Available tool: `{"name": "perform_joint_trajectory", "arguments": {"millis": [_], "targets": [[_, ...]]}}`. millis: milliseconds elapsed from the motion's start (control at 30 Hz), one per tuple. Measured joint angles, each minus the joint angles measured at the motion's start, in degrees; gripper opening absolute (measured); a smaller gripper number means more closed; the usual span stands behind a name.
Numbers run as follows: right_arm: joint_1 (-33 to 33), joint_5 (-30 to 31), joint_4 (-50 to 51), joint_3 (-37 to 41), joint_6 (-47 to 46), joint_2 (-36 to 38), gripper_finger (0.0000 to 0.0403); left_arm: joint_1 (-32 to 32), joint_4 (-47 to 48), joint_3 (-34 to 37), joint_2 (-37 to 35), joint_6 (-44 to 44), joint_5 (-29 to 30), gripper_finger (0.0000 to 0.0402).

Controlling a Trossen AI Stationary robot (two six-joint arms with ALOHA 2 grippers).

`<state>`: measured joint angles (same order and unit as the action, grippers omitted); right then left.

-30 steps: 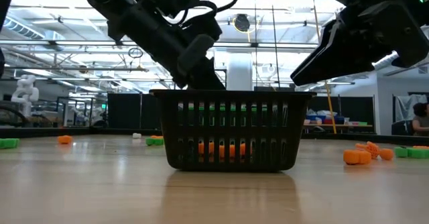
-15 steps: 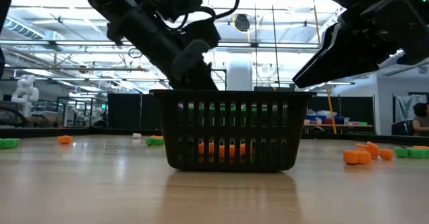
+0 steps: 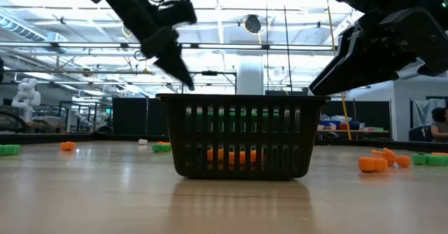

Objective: Sort Halloween decoration
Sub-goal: Put the orange skeleton toy into the black bin

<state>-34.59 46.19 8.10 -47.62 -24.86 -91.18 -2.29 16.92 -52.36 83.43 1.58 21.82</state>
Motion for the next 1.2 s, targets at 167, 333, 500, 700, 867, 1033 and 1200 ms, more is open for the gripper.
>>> {"name": "perform_joint_trajectory", "arguments": {"millis": [167, 333, 500, 700, 867, 1033, 1200], "targets": [[0.0, 0.0, 0.6, 0.0, 0.0, 0.0, 0.0121, 4.4, 8.6, 0.3, -0.2, 0.5, -5.5, 0.0095], [0.0, 0.0, 1.1, 0.0, 0.1, 0.0, 0.0121, 8.3, 9.5, 2.7, 0.5, 2.0, -8.8, 0.0095], [0.0, 0.1, 1.2, 0.6, 0.0, 0.0, 0.0121, 10.3, 9.5, 3.9, 1.4, 6.3, -13.0, 0.0095], [0.0, 0.3, 1.1, 1.4, -0.3, 0.0, 0.0121, 10.0, 8.5, 3.8, 4.6, 11.3, -15.7, 0.0109], [0.0, 0.4, 1.0, 1.4, -0.4, 0.0, 0.0121, 9.7, 8.3, 3.8, 8.6, 11.4, -15.7, 0.0145], [0.0, 0.5, 1.2, 1.4, -0.4, 0.0, 0.0121, 9.8, 5.3, 3.8, 10.0, 12.2, -13.6, 0.0165], [0.0, 0.5, 1.3, 1.4, -0.2, 0.0, 0.0121, 9.8, 4.6, 3.8, 10.5, 14.0, -16.5, 0.0167]]}}
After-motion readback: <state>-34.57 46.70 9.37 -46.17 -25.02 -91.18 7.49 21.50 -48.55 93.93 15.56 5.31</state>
